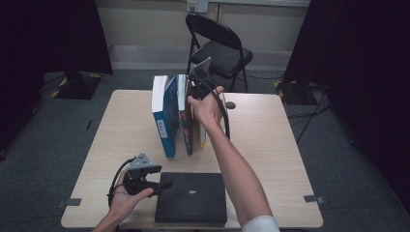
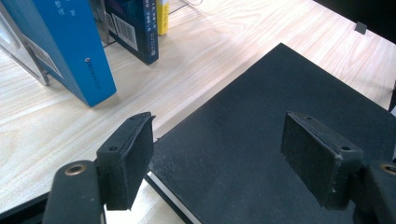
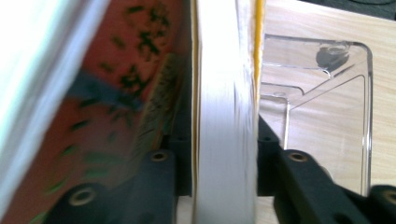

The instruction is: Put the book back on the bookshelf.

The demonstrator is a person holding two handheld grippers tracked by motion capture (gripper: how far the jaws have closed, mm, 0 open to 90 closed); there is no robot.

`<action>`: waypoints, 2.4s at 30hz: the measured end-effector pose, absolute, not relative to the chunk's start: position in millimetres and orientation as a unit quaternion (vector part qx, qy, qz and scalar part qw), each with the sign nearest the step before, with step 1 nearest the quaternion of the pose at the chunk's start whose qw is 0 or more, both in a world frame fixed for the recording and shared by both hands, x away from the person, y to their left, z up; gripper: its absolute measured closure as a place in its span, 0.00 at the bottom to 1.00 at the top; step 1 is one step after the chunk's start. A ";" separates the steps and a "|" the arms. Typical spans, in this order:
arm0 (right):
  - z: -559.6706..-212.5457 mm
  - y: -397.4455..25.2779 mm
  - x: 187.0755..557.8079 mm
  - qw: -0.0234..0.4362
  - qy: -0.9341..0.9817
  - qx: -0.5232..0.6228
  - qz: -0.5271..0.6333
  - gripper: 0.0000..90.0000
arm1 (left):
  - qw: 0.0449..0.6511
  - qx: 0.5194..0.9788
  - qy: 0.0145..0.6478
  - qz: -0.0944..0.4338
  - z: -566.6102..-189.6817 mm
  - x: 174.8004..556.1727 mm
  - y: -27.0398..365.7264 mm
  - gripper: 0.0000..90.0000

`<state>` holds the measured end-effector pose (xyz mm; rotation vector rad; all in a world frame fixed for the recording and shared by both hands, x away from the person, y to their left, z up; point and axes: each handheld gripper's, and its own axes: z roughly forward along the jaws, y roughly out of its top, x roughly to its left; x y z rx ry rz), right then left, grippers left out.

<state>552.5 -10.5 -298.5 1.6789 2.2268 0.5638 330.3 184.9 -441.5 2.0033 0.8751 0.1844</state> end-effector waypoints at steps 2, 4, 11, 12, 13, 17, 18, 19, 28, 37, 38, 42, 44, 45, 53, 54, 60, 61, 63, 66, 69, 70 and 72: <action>-296.9 -9.9 549.8 0.146 0.778 0.578 0.197 0.74 | 0.457 0.812 0.355 0.074 -441.7 330.0 184.1 0.28; -296.8 -11.6 548.0 0.146 0.779 0.574 0.204 0.74 | 0.458 0.812 0.355 0.073 -441.5 329.4 183.3 0.28; -300.9 -24.5 537.8 0.120 0.784 0.560 0.238 0.69 | 0.455 0.813 0.355 0.074 -442.1 330.3 184.2 0.28; -301.2 -26.7 535.2 0.118 0.785 0.557 0.246 0.68 | 0.455 0.813 0.354 0.075 -442.0 330.4 184.4 0.28; -301.9 -29.7 532.0 0.117 0.785 0.553 0.255 0.68 | 0.455 0.813 0.355 0.075 -442.0 330.4 184.3 0.28; -303.4 -35.5 521.5 0.114 0.790 0.540 0.267 0.69 | 0.455 0.813 0.355 0.075 -441.9 330.6 183.6 0.28; -303.5 -36.6 519.5 0.108 0.791 0.538 0.271 0.68 | 0.456 0.813 0.355 0.076 -442.1 330.5 183.0 0.28; -304.3 -38.6 516.0 0.101 0.792 0.532 0.282 0.68 | 0.452 0.815 0.355 0.075 -442.0 330.7 182.7 0.28; -308.6 -39.6 503.3 0.110 0.794 0.519 0.296 0.73 | 0.451 0.817 0.352 0.075 -442.7 330.7 180.0 0.28; -309.1 -31.3 499.6 0.103 0.791 0.517 0.311 0.66 | 0.453 0.815 0.353 0.075 -442.7 330.6 181.4 0.28; -309.3 -31.7 498.6 0.100 0.791 0.515 0.315 0.65 | 0.452 0.815 0.354 0.075 -442.5 330.4 182.0 0.28; -311.5 -35.5 493.8 0.097 0.797 0.500 0.325 0.63 | 0.454 0.814 0.356 0.075 -442.9 330.6 182.8 0.28; -313.4 -39.2 491.5 0.085 0.799 0.496 0.329 0.63 | 0.453 0.814 0.355 0.076 -442.9 331.0 183.0 0.28; -314.3 -40.8 489.8 0.083 0.802 0.490 0.332 0.65 | 0.453 0.814 0.355 0.077 -442.8 331.1 182.8 0.28; -320.9 -46.5 479.7 0.082 0.806 0.471 0.349 0.67 | 0.451 0.816 0.354 0.074 -443.0 330.6 179.2 0.28; -321.3 -46.9 479.1 0.079 0.807 0.467 0.353 0.67 | 0.450 0.816 0.355 0.074 -443.1 330.8 179.3 0.28; -323.0 -49.9 470.6 0.089 0.819 0.441 0.357 0.64 | 0.449 0.816 0.356 0.075 -443.3 331.4 181.8 0.28; -323.7 -51.0 469.1 0.089 0.820 0.439 0.357 0.64 | 0.452 0.814 0.357 0.075 -443.5 331.4 181.8 0.28; -324.8 -53.9 466.9 0.089 0.820 0.436 0.361 0.63 | 0.452 0.814 0.358 0.075 -443.4 331.6 182.1 0.28; -326.0 -59.5 462.7 0.087 0.819 0.430 0.371 0.60 | 0.453 0.814 0.356 0.072 -442.9 331.1 181.7 0.29; -327.2 -65.6 457.1 0.089 0.816 0.428 0.377 0.59 | 0.448 0.816 0.356 0.075 -442.7 331.3 181.7 0.29; -328.4 -68.6 454.3 0.086 0.817 0.424 0.382 0.59 | 0.448 0.817 0.356 0.076 -442.7 331.4 181.8 0.29; -330.7 -76.0 449.8 0.081 0.814 0.422 0.390 0.58 | 0.449 0.815 0.357 0.076 -443.1 331.6 181.8 0.30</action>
